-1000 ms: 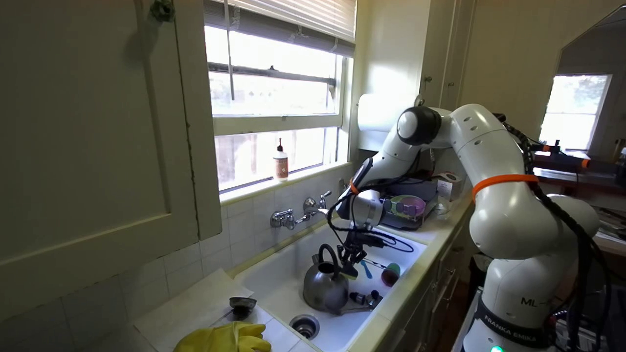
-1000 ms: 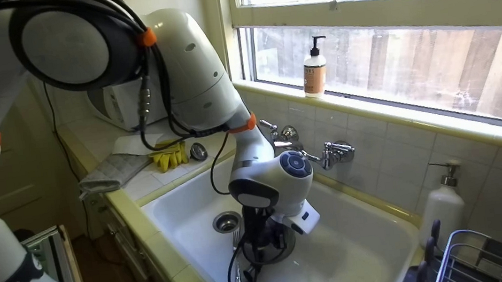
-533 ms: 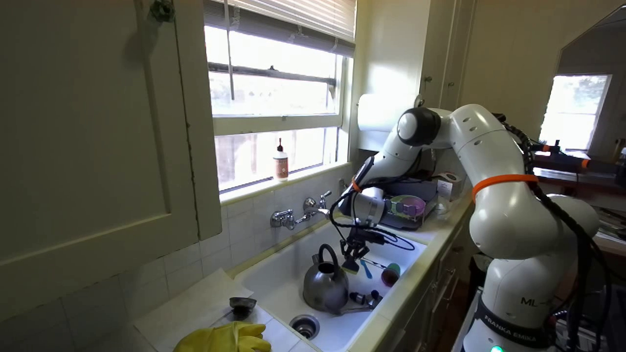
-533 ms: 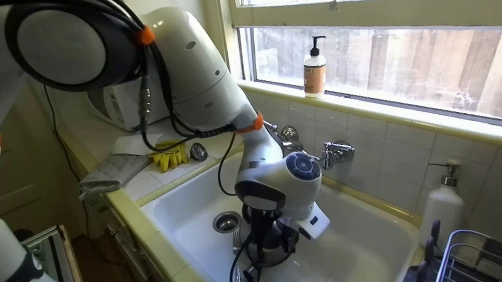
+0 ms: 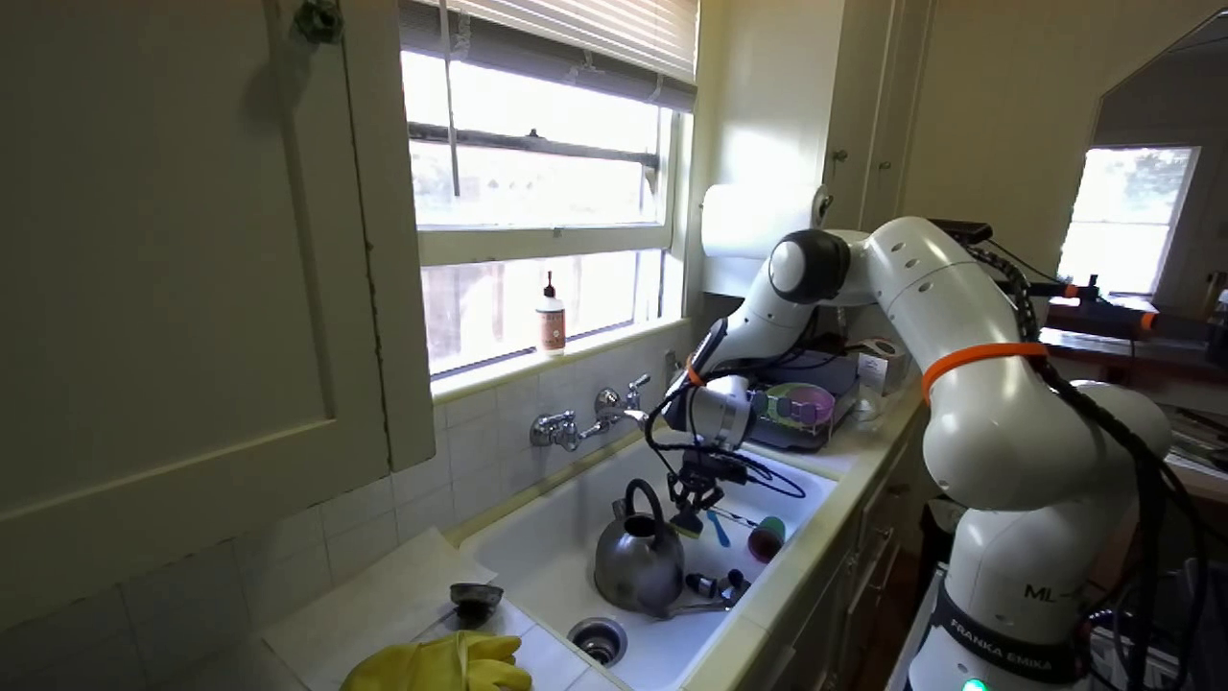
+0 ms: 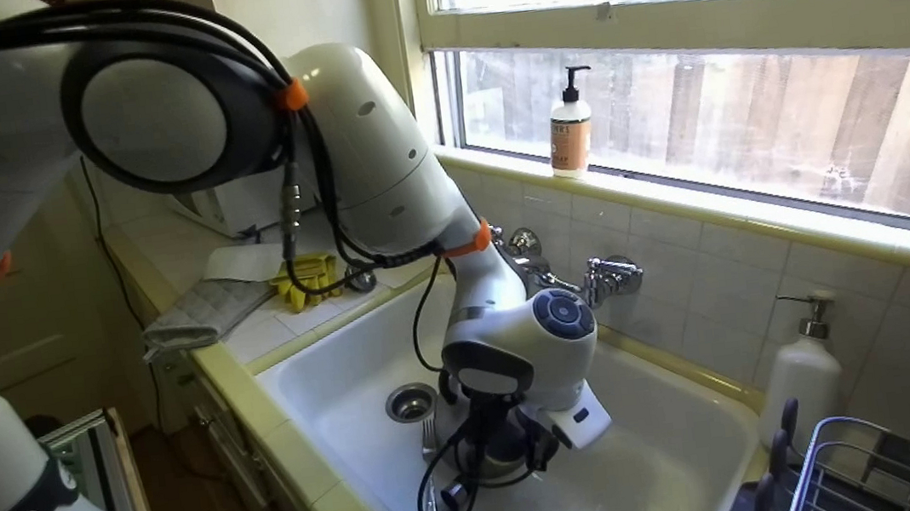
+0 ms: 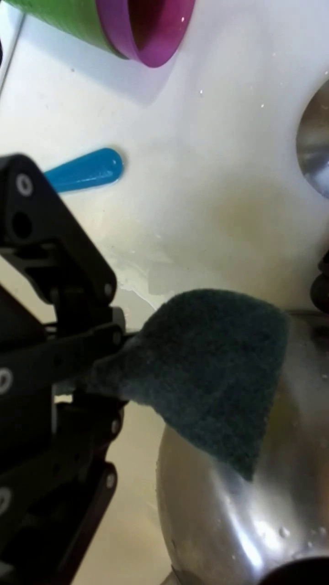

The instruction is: Use the sponge to scrub the teapot

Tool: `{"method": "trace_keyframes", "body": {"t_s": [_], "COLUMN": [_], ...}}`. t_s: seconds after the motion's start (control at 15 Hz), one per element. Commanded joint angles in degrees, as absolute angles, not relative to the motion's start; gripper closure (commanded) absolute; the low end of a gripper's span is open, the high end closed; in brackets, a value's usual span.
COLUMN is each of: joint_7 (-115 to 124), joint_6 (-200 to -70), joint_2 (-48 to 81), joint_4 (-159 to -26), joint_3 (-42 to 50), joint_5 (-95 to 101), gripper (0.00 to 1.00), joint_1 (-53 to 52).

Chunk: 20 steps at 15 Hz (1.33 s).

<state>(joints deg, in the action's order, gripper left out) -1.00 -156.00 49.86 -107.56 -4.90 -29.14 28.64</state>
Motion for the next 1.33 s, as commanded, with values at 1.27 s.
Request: {"method": "trace_keyframes", "body": {"t_s": [1.27], "joint_7": [7.2], "joint_6": [-156.0], "joint_2": [60.2], "joint_4": [-91.4], "joint_3": [-7.3], "joint_5": [-30.2], "gripper": [0.96], "joint_1": [26.5]}}
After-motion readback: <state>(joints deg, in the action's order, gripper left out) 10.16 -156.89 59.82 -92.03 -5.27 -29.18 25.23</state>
